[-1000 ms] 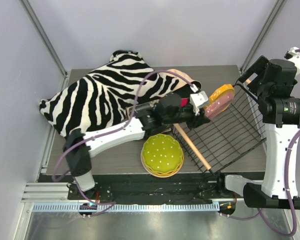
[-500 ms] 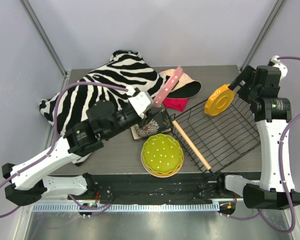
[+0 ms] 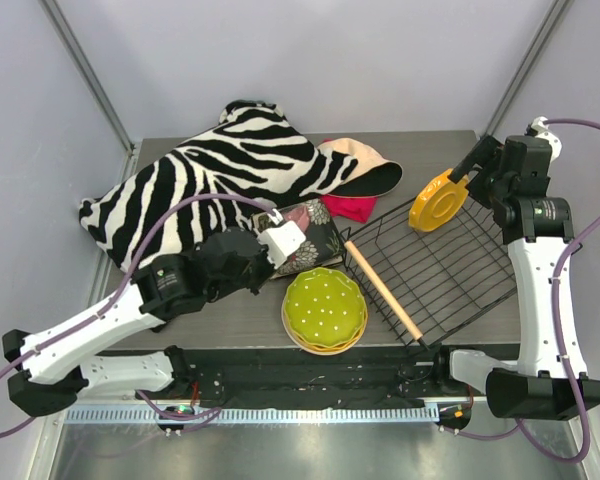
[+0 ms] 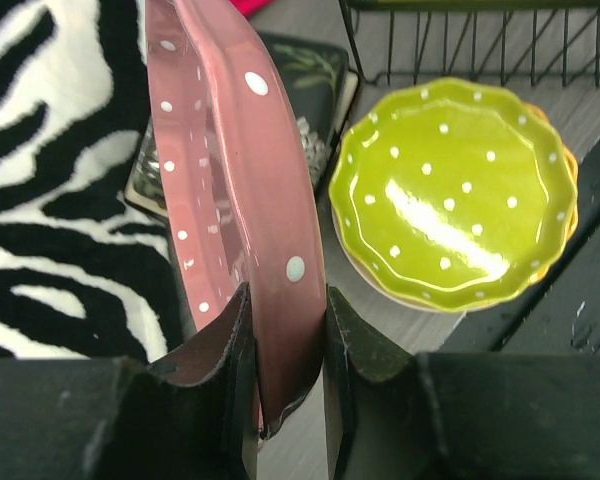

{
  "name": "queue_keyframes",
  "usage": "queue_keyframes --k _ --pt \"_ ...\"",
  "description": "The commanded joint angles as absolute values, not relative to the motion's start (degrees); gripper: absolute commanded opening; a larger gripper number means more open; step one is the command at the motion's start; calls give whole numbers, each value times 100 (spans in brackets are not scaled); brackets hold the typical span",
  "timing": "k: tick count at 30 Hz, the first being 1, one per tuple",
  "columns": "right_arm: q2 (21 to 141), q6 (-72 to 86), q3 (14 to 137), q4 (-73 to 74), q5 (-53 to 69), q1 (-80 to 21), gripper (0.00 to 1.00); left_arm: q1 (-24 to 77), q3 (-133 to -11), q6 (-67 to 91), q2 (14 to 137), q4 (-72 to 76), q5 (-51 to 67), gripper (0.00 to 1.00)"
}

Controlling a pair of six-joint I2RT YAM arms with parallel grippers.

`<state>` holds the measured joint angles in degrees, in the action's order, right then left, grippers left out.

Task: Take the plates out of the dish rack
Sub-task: Place the plate at the center of the board.

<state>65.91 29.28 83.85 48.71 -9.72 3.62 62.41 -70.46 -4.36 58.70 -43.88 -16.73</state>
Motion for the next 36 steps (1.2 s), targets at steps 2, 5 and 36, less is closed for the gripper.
queue_keyframes --k 2,5,36 --pt "6407 2988 8315 4588 -958 396 95 6460 -7058 -360 5967 -3885 -1731 0" --pt "6407 3023 8271 4570 -879 396 95 6679 -7101 -360 6292 -3876 -1749 0" --pt "6337 2900 8025 4535 -870 396 95 7971 -7005 -150 8068 -3568 -1416 16"
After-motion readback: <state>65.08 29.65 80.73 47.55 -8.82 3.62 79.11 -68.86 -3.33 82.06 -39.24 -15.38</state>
